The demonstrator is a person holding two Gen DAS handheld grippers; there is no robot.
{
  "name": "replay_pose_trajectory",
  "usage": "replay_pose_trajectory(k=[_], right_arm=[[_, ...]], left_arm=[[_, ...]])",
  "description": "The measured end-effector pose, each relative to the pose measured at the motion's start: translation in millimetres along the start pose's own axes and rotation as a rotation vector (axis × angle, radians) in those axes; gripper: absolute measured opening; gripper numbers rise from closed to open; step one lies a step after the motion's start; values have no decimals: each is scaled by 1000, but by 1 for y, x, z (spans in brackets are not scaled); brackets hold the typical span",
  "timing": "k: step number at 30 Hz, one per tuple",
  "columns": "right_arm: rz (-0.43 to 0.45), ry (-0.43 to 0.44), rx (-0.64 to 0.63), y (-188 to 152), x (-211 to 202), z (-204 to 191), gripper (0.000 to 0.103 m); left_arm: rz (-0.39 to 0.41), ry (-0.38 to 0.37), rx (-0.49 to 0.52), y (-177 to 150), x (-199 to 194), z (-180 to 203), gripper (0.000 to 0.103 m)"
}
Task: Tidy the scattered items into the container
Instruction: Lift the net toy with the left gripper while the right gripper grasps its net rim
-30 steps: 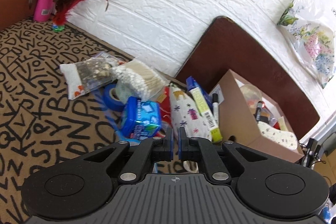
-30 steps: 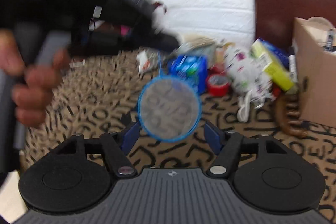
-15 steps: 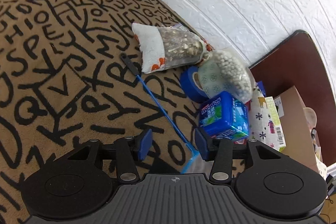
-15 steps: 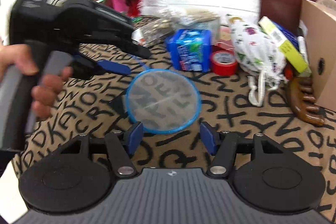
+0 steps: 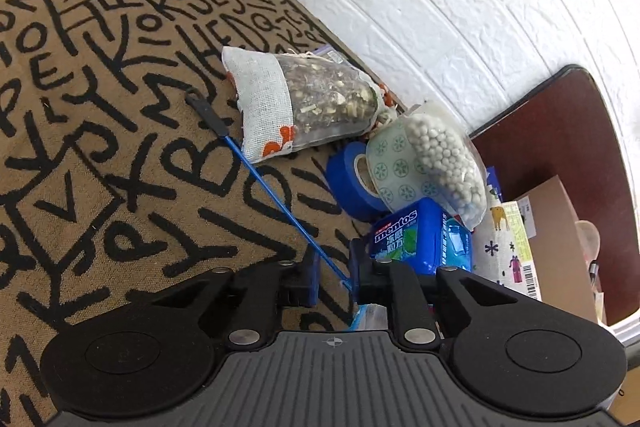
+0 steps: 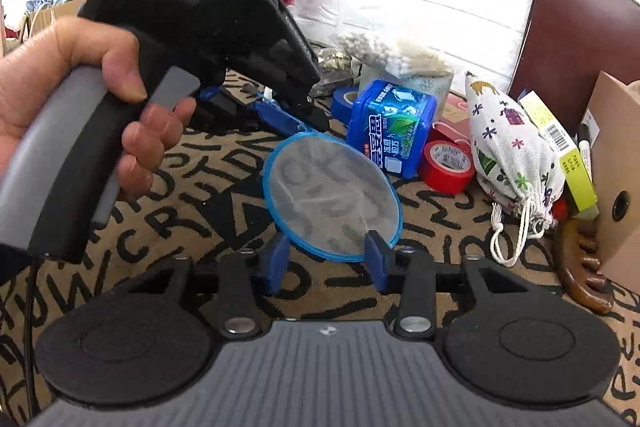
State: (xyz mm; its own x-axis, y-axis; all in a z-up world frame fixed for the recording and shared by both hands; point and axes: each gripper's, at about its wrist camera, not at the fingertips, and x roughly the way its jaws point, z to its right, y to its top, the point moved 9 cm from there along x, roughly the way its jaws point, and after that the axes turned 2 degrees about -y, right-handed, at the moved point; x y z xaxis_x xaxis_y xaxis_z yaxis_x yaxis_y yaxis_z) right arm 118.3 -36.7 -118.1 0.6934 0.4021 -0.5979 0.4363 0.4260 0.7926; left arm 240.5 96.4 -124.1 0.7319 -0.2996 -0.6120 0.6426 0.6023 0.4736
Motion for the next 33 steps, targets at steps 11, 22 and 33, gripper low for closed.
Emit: replay_pose_trajectory(k=[11,22,33], right_arm=[[78,-33,-25,12,-28,5,7],[99,-57,40,16,-43,34,6],[107,-42,47,21,-50,45,2]], left_arm=[[61,-67,30,2,-36,37,5],[56,-85,122,-15,-48,74,0],[59,-86,165,-16,-50,93,0]])
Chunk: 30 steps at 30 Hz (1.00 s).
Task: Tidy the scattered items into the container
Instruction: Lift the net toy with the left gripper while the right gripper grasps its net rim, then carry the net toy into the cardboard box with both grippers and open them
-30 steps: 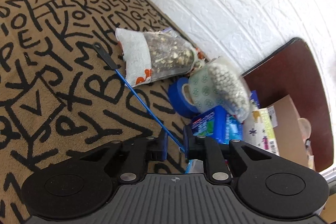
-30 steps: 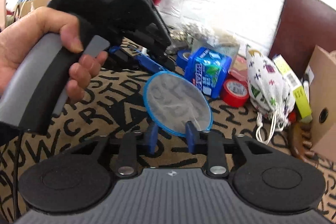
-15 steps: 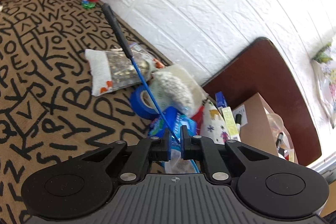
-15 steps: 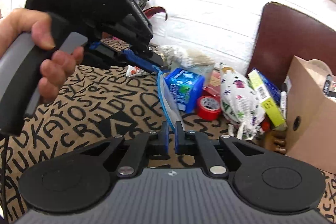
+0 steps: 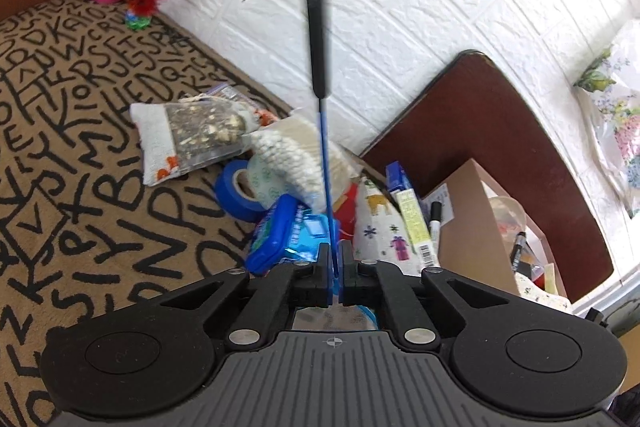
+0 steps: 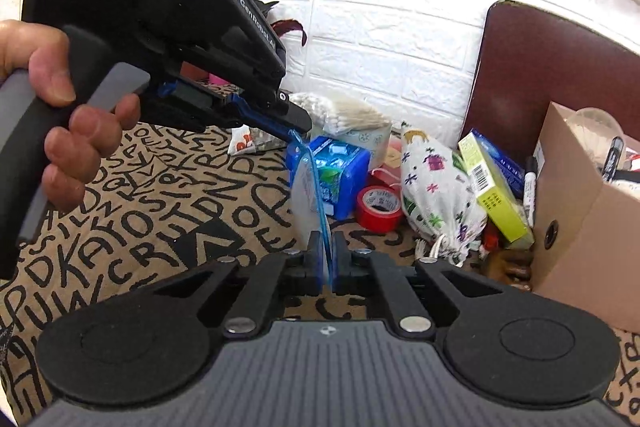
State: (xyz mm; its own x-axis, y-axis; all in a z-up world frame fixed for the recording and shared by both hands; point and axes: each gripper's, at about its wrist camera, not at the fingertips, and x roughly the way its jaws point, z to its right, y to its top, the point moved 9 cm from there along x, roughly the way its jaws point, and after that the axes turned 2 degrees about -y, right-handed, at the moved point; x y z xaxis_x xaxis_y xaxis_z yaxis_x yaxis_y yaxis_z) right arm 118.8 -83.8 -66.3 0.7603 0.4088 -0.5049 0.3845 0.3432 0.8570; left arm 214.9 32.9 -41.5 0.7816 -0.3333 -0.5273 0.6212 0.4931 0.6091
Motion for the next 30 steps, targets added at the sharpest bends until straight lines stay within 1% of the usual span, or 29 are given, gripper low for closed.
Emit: replay_pose_trajectory(k=[10,18,23,30], right_arm=[[20,-27,6,6,-13,18,2],[62,-64,9,18,-33,40,2],[110,-116,17,29,-56,73,2],[166,-240,27,42,-91,141,3]], left_arm=[[5,-12,30,-1,-2,21,0],[22,-56,74,4,-2,63,0],[23,-118,90,4,6,107,0],[17,-232,177,-1,27,197,0]])
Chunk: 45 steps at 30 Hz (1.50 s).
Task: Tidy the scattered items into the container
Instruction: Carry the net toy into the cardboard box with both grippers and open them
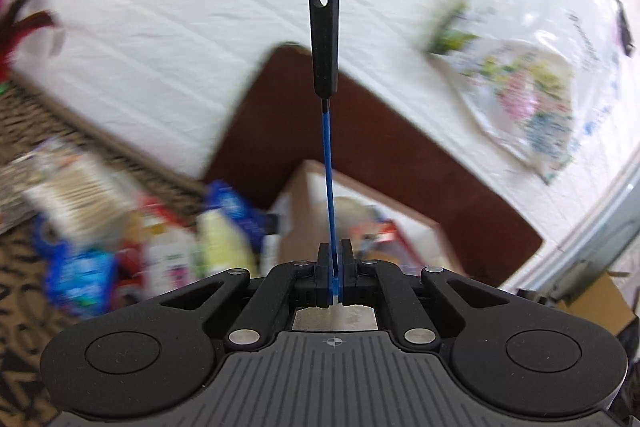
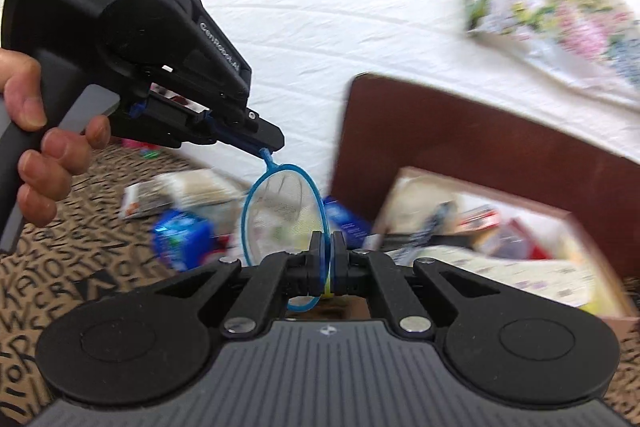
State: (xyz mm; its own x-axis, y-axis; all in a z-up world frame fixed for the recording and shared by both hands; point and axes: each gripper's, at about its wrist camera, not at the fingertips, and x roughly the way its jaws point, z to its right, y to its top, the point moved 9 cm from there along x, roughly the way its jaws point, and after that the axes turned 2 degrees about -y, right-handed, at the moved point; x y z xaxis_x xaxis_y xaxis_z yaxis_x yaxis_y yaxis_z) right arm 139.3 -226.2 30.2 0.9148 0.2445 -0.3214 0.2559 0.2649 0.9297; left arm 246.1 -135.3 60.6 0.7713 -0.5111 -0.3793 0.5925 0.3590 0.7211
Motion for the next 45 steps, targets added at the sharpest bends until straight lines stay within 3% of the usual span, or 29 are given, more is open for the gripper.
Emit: replay_pose_trajectory(k=[8,17,20,21,22,24,26,27,31,38,45], right_arm=[[57,-151,-20,20,-9,94,3],[23,-276,-90,24,35,186,4],[-1,-304,-71,20,57,213,9],[-17,-302,-56,14,67,219,9],[-35,-299,-44,8,74,224,11],[-51,-302,-45,-4,81,230,19],[-45,-311,-54,-15,81,229,56],[-39,-315,-55,-20,80,229,62],[-46,-316,-63,-35,81,224,65],[-40,-305,-77,-40,81,214,89],[-24,-301,-110,-36,73,199,91]], left_arm=[[-10,-131,34,13,66,77,0],[-78,-167,4,6,163,105,3],[-131,-153,34,-6,186,101,56],[-153,-142,44,-11,191,96,84],[-162,-125,50,-14,193,90,93],[-152,-107,45,-17,192,77,93],[-165,-96,13,-18,194,63,93],[-171,-82,-18,-18,195,55,93],[-185,-55,-88,-16,196,36,93],[-195,-45,-74,-22,186,35,101],[-188,-46,-59,-25,168,35,102]])
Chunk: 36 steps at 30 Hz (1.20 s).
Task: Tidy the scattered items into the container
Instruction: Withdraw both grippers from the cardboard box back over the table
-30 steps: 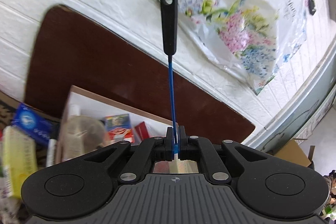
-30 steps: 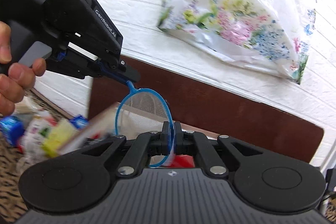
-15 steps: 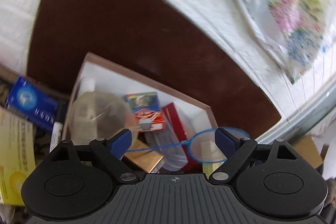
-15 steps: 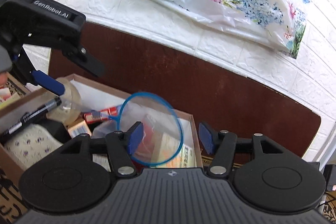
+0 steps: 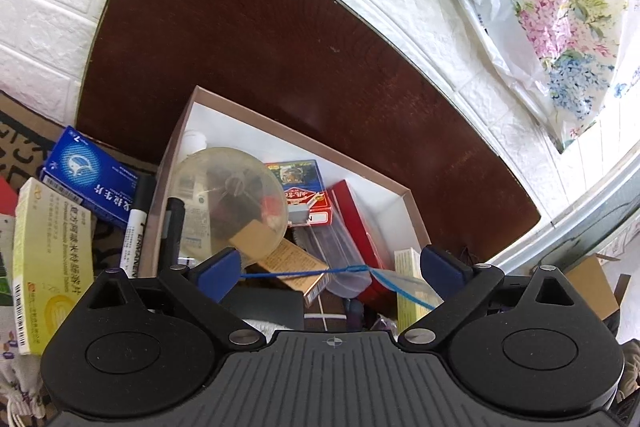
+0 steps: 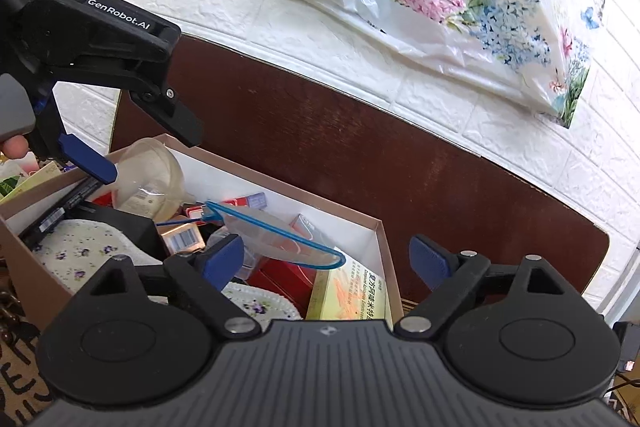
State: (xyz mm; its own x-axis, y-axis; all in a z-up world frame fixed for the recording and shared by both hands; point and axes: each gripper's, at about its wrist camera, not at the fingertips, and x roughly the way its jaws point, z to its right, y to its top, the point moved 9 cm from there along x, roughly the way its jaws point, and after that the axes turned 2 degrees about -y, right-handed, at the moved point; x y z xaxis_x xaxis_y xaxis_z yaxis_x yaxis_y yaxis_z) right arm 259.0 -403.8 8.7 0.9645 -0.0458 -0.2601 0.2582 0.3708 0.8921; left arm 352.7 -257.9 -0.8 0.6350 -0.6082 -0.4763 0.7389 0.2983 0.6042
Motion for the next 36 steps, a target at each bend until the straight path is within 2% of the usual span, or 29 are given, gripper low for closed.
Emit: replay_pose_trajectory(k=[1,3,4,5,8,11,14,20,22,24,25,26,29,32,36], right_arm=[[6,0,4,1,-2,-1,90],[31,1,17,7,-7,-4,81],[42,-3,18,11,-9,-6,68],[53,-9,16,16,-10,-7,60],[61,-5,10,29,-3,-18,59],[32,21,6,27,8,-30,56],[-30,77,10,12,13,-41,48],[-109,101,-6,-23,9,-51,49],[-97,97,22,-19,5,-49,52],[-74,97,53,-11,0,-47,65],[-65,96,66,-7,-2,-47,85],[-55,98,78,-2,-6,-48,99],[-32,151,113,11,-23,-59,102],[-20,262,179,20,-44,-78,103],[-35,355,206,17,-69,-108,103]], left_arm=[[5,1,5,-1,-3,0,102],[12,5,16,-2,-8,-1,102],[13,8,18,-2,-9,-2,102],[14,9,19,-3,-11,-2,102],[8,11,27,-3,-14,-5,102],[13,24,35,-2,-19,-12,102],[23,37,33,0,-25,-21,102],[20,44,24,-3,-29,-32,102],[15,43,24,-5,-31,-34,102],[14,41,26,-9,-36,-35,103],[17,39,32,-11,-40,-34,103],[21,32,43,-14,-46,-33,103],[12,-20,119,-33,-66,-24,103],[18,-43,173,-59,-92,-24,103],[39,-29,114,-88,-130,-51,103]])
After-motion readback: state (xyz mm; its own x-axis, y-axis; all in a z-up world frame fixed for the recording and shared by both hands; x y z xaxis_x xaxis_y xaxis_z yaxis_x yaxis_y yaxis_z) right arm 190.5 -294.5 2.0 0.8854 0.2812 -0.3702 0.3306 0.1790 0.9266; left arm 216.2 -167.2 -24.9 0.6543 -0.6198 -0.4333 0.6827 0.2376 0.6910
